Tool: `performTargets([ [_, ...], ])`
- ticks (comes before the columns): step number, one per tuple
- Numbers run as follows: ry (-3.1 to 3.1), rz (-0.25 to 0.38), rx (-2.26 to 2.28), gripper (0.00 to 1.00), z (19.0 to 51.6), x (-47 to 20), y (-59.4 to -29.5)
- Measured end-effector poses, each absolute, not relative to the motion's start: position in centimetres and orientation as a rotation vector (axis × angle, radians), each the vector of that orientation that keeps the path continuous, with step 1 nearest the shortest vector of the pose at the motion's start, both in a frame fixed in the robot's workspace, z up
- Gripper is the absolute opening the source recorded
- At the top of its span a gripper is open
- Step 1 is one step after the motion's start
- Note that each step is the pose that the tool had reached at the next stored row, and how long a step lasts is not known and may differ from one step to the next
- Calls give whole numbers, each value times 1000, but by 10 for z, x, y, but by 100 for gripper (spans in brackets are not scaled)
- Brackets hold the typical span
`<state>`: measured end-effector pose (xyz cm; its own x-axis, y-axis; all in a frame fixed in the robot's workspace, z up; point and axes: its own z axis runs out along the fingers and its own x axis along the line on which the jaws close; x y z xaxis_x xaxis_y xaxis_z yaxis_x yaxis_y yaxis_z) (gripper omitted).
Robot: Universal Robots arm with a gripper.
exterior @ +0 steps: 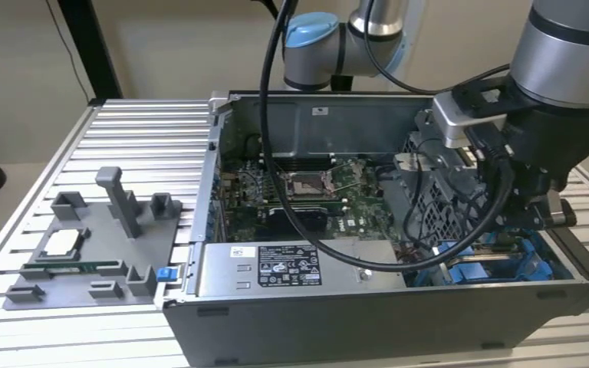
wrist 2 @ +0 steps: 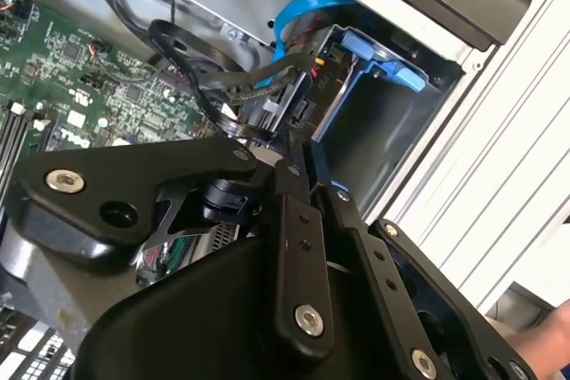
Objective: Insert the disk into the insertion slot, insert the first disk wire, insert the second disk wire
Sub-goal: 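Insert the second disk wire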
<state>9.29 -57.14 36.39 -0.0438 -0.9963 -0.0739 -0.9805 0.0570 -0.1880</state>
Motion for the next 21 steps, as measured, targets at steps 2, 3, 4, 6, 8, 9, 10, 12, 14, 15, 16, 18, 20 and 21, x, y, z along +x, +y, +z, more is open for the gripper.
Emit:
performTargets([
  [2,2142,-128,-2035,0,361,93,-572],
  [3,2142,-127,-2035,0,360,94,-572],
  [4,2142,-127,-2035,0,359,94,-573],
  [6,2142,-128,-2035,0,358,96,-573],
  [8,2142,-127,-2035,0,356,97,-574],
  [9,2142,-127,-2035,0,356,98,-574],
  [10,2141,-126,-2035,0,355,98,-574],
  [12,2141,-125,-2034,0,354,99,-575],
  [14,2139,-122,-2034,0,352,100,-576],
  [15,2138,-121,-2033,0,352,100,-576],
  [16,2136,-120,-2033,0,351,100,-576],
  [18,2131,-119,-2035,0,350,101,-577],
  [20,2126,-118,-2038,0,349,101,-578],
  [21,2126,-118,-2038,0,349,101,-578],
])
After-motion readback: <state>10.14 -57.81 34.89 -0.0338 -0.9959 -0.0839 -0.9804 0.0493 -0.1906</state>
